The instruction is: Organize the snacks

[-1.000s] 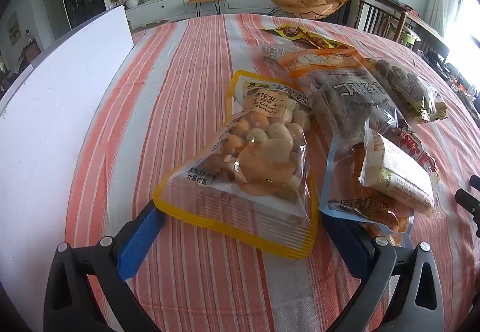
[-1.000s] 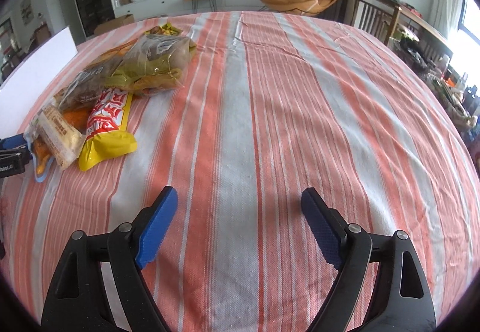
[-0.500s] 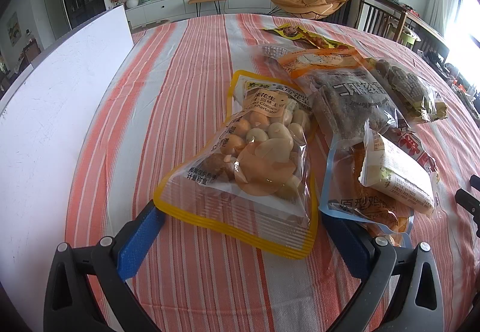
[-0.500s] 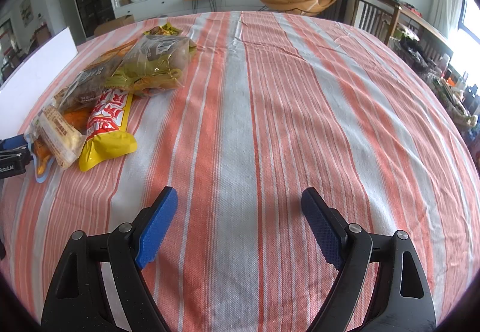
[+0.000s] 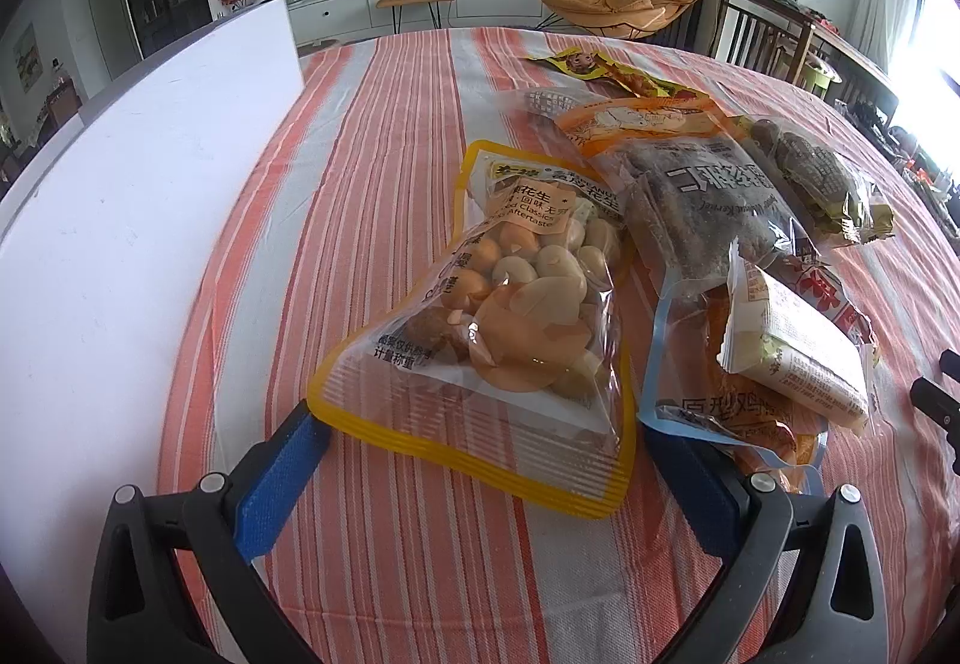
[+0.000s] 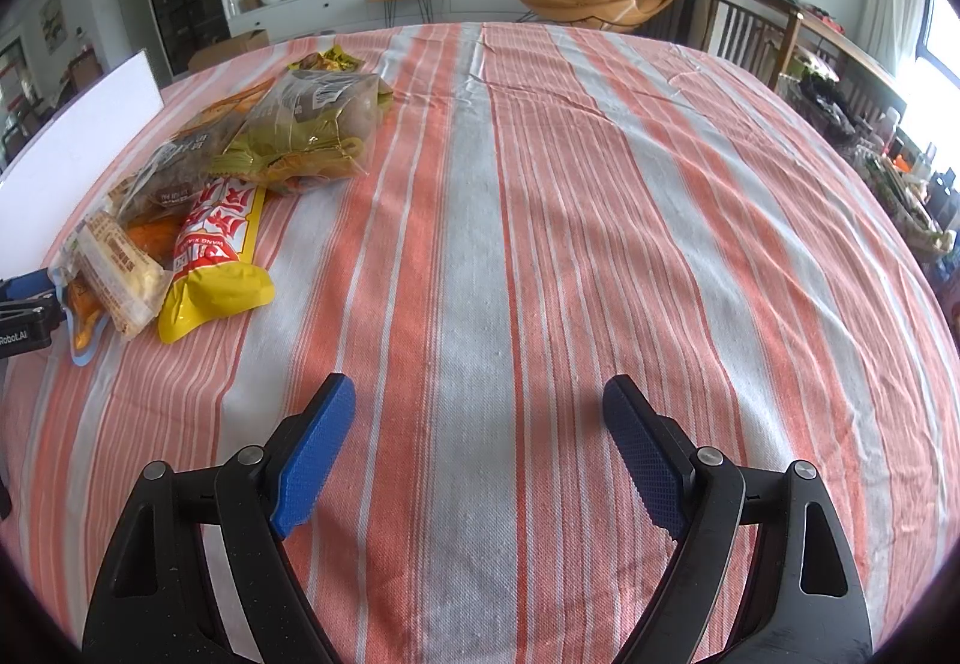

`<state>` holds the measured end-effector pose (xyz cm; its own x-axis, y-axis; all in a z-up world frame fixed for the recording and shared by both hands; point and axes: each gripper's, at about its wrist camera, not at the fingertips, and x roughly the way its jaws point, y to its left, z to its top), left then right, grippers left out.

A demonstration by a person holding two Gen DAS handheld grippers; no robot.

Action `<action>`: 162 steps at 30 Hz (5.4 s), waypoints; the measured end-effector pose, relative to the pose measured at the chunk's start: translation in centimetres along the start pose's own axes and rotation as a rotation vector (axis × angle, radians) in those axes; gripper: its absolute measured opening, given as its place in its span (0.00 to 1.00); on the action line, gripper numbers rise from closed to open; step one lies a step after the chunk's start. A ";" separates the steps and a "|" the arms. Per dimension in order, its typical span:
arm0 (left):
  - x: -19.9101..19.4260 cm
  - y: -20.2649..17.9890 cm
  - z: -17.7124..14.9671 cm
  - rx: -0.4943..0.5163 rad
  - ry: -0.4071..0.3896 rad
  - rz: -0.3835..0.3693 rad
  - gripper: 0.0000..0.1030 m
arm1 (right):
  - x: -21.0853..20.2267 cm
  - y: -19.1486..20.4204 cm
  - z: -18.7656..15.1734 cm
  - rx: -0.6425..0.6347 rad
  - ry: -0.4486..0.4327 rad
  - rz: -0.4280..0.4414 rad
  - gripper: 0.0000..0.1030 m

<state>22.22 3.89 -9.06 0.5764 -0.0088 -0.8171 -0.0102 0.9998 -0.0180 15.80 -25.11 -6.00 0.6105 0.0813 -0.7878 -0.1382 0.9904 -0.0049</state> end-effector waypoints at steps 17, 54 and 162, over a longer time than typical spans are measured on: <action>0.0 0.0 0.0 0.000 0.000 0.000 1.00 | 0.0 0.1 0.0 0.001 0.000 0.001 0.84; -0.2 0.0 -0.2 -0.010 0.004 0.011 1.00 | 0.0 0.1 0.0 0.002 -0.001 0.002 0.85; -6.2 -0.1 3.1 0.184 0.033 0.015 1.00 | -1.4 -0.2 -1.1 -0.077 -0.002 0.064 0.82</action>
<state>21.19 3.93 -2.23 0.5500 0.0086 -0.8351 0.1330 0.9863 0.0978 14.15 -25.52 -5.57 0.6001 0.1440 -0.7868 -0.2359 0.9718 -0.0020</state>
